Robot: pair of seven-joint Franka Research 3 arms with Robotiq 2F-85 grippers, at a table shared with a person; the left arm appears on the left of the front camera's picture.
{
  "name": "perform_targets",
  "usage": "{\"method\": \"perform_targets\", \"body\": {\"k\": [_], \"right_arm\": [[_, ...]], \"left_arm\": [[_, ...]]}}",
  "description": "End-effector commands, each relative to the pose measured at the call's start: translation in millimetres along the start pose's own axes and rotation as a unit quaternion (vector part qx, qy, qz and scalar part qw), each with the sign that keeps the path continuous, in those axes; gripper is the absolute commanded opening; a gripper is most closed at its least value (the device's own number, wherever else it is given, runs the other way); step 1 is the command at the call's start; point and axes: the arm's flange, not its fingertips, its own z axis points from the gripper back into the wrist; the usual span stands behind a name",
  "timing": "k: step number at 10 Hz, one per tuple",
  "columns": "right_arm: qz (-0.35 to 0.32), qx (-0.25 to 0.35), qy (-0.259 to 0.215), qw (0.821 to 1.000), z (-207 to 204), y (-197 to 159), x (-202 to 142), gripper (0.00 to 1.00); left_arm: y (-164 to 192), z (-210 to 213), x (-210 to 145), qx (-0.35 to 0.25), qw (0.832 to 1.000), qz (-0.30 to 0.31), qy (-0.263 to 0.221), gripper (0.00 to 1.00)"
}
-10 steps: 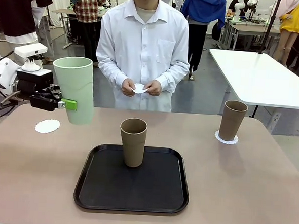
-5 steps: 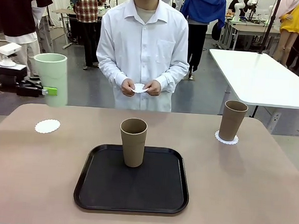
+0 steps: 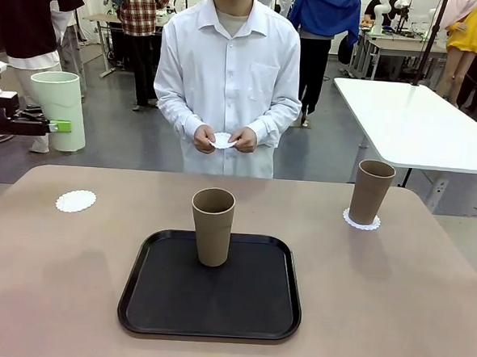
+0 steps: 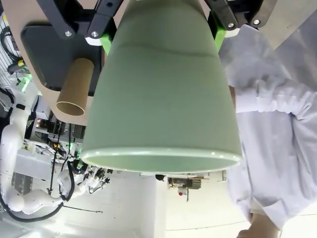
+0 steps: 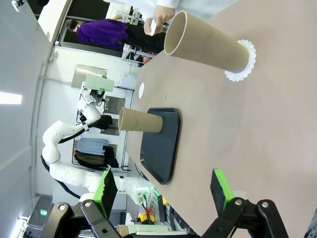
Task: Place coasters on the table and set cups on them.
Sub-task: Take one Reusable plastic cup from the Flat Tray and place it on a coaster set by the human.
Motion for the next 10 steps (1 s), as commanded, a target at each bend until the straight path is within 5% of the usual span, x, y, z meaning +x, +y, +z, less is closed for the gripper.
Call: {"method": "perform_targets", "body": {"k": [1, 10], "right_arm": [[0.001, 0.001, -0.006, 1.0, -1.3, 0.0, 1.2, 1.0], [0.001, 0.001, -0.006, 1.0, -1.3, 0.0, 1.2, 1.0]], "left_arm": [[13.7, 6.7, 3.8, 0.019, 1.0, 0.016, -0.016, 0.85], [16.9, 16.0, -6.0, 0.028, 0.999, 0.009, -0.014, 0.85]]}}
